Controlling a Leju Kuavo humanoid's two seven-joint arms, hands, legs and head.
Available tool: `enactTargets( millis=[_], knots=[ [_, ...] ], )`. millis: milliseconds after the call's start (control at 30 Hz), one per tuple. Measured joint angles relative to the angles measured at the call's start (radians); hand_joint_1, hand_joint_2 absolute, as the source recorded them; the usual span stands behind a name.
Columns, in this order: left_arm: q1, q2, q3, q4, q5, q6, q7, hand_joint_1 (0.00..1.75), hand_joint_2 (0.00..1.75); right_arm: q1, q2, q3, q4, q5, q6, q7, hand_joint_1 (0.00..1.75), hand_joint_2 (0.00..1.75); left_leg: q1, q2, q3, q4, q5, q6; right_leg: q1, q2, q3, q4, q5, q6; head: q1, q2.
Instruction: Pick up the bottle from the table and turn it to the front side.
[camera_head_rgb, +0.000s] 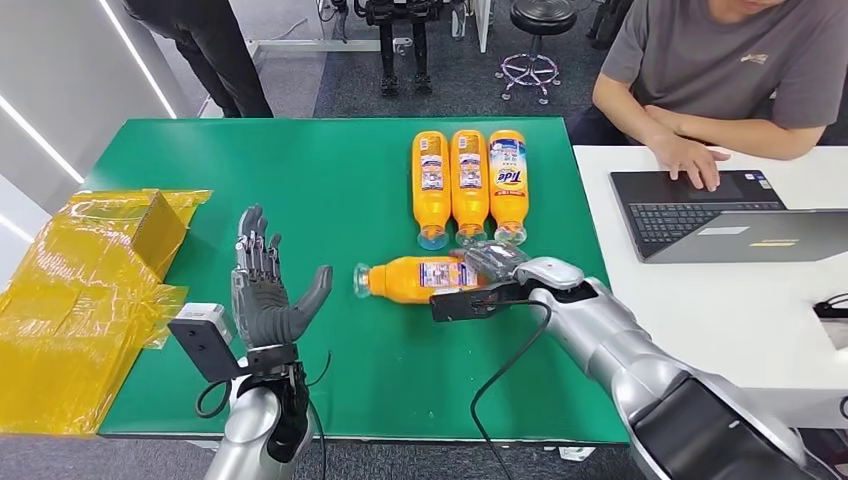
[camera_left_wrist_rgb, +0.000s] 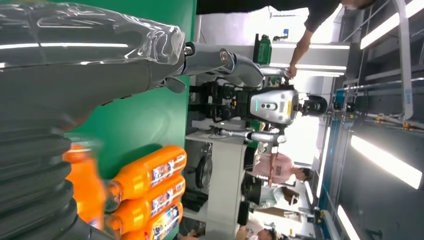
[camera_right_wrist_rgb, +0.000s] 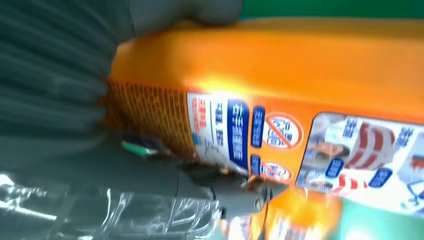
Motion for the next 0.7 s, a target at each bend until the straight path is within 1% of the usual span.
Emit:
enactTargets(
  millis=[100, 167, 300, 367, 433, 500, 633, 700],
  knots=[
    [0.011, 0.0, 0.006, -0.008, 0.0, 0.013, -0.011, 0.0, 1.75, 0.065, 0.016, -0.061, -0.047, -0.071, -0.218, -0.004, 1.75, 1.75, 0.0, 0.0, 0.0, 0.0, 0.0, 0.0, 0.0, 0.0, 0.0, 0.0, 0.0, 0.0, 0.0, 0.0],
    [0.014, 0.0, 0.009, -0.013, 0.001, 0.02, -0.015, 0.0, 1.75, 0.117, 0.03, -0.113, -0.087, -0.113, -0.3, -0.019, 1.75, 1.75, 0.0, -0.001, 0.0, -0.001, 0.0, 0.0, 0.0, -0.001, 0.0, 0.0, -0.001, 0.0, 0.0, 0.0],
    [0.018, -0.001, 0.017, -0.015, 0.011, 0.035, -0.019, 0.0, 1.75, 0.212, 0.052, -0.206, -0.16, -0.177, -0.388, -0.06, 1.75, 1.75, 0.0, -0.001, 0.0, -0.001, 0.0, 0.0, 0.0, -0.002, 0.0, 0.0, -0.001, 0.0, 0.0, 0.0],
    [0.022, -0.002, 0.02, -0.017, 0.02, 0.043, -0.019, 0.0, 1.75, 0.275, 0.067, -0.264, -0.214, -0.227, -0.453, -0.099, 1.75, 1.75, 0.0, -0.002, -0.001, -0.001, 0.0, 0.0, 0.0, -0.002, 0.0, 0.0, -0.001, 0.0, 0.0, 0.0],
    [0.026, -0.003, 0.021, -0.019, 0.026, 0.048, -0.02, 0.0, 1.75, 0.345, 0.084, -0.321, -0.275, -0.266, -0.494, -0.13, 1.75, 1.75, 0.0, -0.002, -0.001, -0.001, 0.0, 0.0, 0.0, -0.002, 0.0, 0.0, -0.001, 0.0, 0.0, 0.0],
    [0.027, -0.006, 0.021, -0.019, 0.029, 0.051, -0.02, 0.0, 1.75, 0.402, 0.097, -0.359, -0.324, -0.28, -0.507, -0.143, 1.75, 1.75, 0.0, -0.002, -0.001, -0.001, 0.0, 0.0, 0.0, -0.002, 0.0, 0.0, -0.001, 0.0, 0.0, 0.0],
    [0.027, -0.011, 0.021, -0.02, 0.039, 0.049, -0.019, 0.0, 1.75, 0.484, 0.115, -0.417, -0.404, -0.323, -0.532, -0.176, 1.75, 1.75, 0.0, -0.002, -0.001, -0.001, 0.0, 0.0, 0.0, -0.002, 0.0, -0.001, -0.001, 0.0, 0.0, 0.0],
    [0.027, -0.014, 0.021, -0.02, 0.079, 0.016, -0.008, 0.0, 1.75, 0.523, 0.125, -0.439, -0.442, -0.338, -0.553, -0.202, 1.75, 1.75, 0.0, -0.002, -0.001, -0.001, 0.0, 0.0, 0.0, -0.002, 0.0, -0.001, -0.001, 0.0, 0.0, 0.0]
  ],
)
